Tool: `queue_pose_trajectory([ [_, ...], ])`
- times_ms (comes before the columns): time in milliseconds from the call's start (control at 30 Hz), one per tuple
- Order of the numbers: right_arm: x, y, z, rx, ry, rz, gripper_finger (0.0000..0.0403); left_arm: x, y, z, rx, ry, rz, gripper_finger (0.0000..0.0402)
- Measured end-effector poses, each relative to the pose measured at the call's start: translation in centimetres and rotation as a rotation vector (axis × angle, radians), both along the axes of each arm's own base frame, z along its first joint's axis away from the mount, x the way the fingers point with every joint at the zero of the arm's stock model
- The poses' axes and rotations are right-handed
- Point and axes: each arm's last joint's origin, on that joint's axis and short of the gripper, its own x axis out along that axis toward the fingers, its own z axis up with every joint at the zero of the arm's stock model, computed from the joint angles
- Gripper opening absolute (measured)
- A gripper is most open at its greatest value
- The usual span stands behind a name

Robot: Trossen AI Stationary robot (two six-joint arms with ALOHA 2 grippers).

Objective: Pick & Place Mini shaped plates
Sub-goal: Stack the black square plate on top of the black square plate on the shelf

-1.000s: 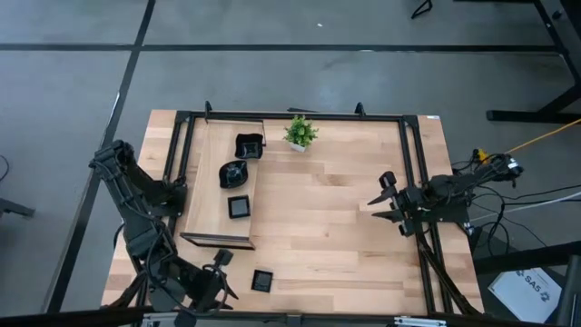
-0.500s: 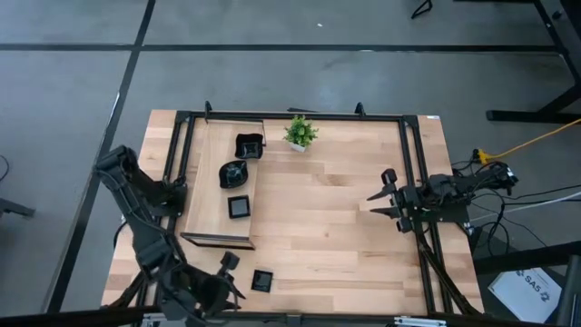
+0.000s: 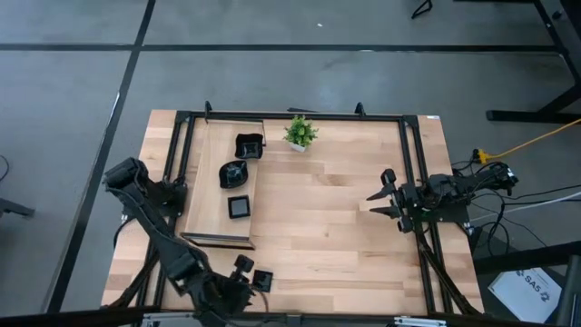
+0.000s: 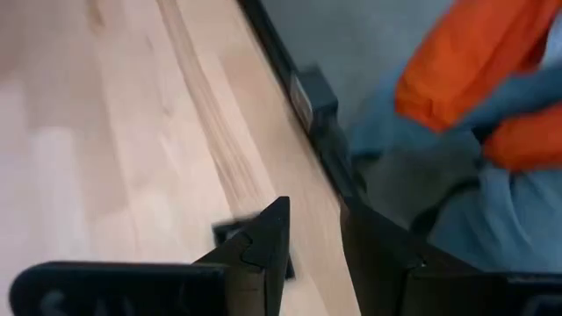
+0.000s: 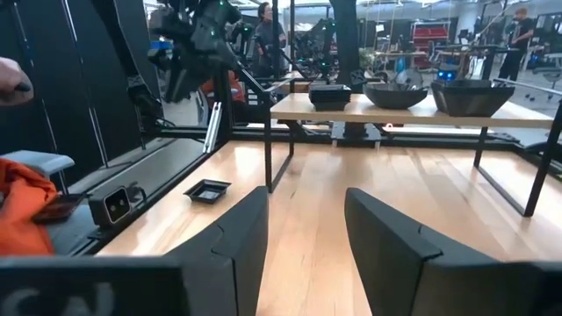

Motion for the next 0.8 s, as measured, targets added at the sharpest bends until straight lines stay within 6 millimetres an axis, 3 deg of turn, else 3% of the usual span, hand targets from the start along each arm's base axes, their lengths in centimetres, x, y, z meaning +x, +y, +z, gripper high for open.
queue_pose_trajectory([
  [467,0.0,0.0,0.0,-0.001,-0.001,0.0,0.0152,3.0,1.6,-4.9,0.204,0.236,0.021,0.0097],
  [800,0.0,0.0,0.0,-0.002,-0.001,0.0,0.0152,2.9,0.1,-8.2,0.268,0.297,-0.005,0.0097],
])
